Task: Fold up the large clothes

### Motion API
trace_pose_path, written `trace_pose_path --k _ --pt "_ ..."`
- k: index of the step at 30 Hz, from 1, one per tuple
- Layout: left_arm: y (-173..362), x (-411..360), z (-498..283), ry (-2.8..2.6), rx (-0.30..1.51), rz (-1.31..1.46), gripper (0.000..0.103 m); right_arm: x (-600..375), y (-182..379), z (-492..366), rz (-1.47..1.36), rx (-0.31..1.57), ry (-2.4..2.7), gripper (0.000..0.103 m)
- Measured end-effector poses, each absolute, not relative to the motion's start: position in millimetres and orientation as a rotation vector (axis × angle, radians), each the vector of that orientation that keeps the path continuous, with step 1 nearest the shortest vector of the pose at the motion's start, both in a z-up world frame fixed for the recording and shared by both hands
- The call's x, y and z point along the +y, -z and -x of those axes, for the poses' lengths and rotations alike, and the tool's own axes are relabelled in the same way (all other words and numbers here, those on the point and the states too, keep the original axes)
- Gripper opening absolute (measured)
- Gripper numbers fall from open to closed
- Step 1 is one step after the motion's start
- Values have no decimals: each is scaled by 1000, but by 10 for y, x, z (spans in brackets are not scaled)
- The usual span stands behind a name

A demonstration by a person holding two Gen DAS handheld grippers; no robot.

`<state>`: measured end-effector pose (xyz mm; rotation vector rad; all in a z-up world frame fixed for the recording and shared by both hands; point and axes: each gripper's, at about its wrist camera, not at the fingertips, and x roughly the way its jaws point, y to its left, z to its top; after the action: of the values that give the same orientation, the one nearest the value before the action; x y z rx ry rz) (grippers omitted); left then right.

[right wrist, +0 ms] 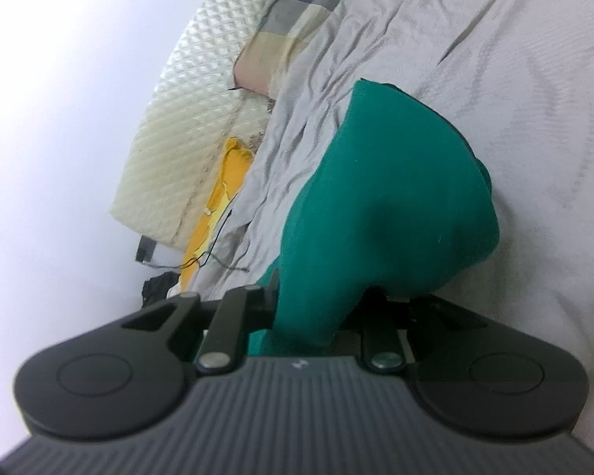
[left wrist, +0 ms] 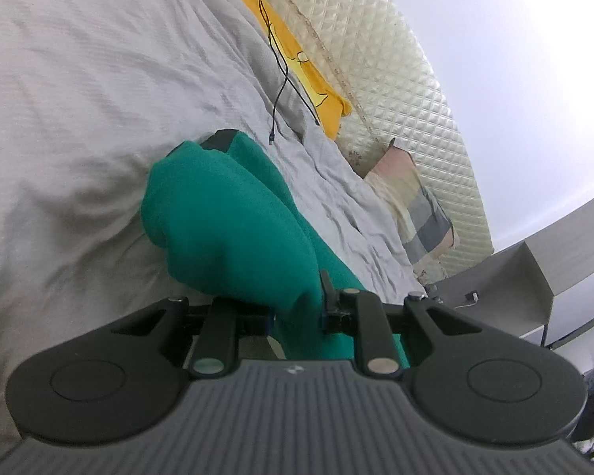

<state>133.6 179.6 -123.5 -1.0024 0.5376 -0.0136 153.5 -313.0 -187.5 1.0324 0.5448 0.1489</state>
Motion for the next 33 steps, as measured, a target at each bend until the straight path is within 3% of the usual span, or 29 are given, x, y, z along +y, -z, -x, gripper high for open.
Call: trace_pose_path --k 6,8,10,11,21,33 --pt "1396 1796 -1072 -19 621 1034 28 -3145 2004 -1353 -1074 629 -88 34" --pt "1403 1787 -1083 -18 632 1038 34 -3162 2042 -1369 -1095 644 -96 39" --pt "1415 1816 -1084 7 617 1071 49 -3182 2029 -1320 -1115 622 -134 56" --pt "1416 1823 -1082 19 606 1084 52 -3185 2011 -1287 -1126 607 -152 58" --pt "1191 1778 -1143 147 451 1068 63 -3255 1795 -1221 -1140 437 -246 64" --pt "873 1661 -2153 116 475 881 64 -3154 1416 -2081 -1036 504 -173 64"
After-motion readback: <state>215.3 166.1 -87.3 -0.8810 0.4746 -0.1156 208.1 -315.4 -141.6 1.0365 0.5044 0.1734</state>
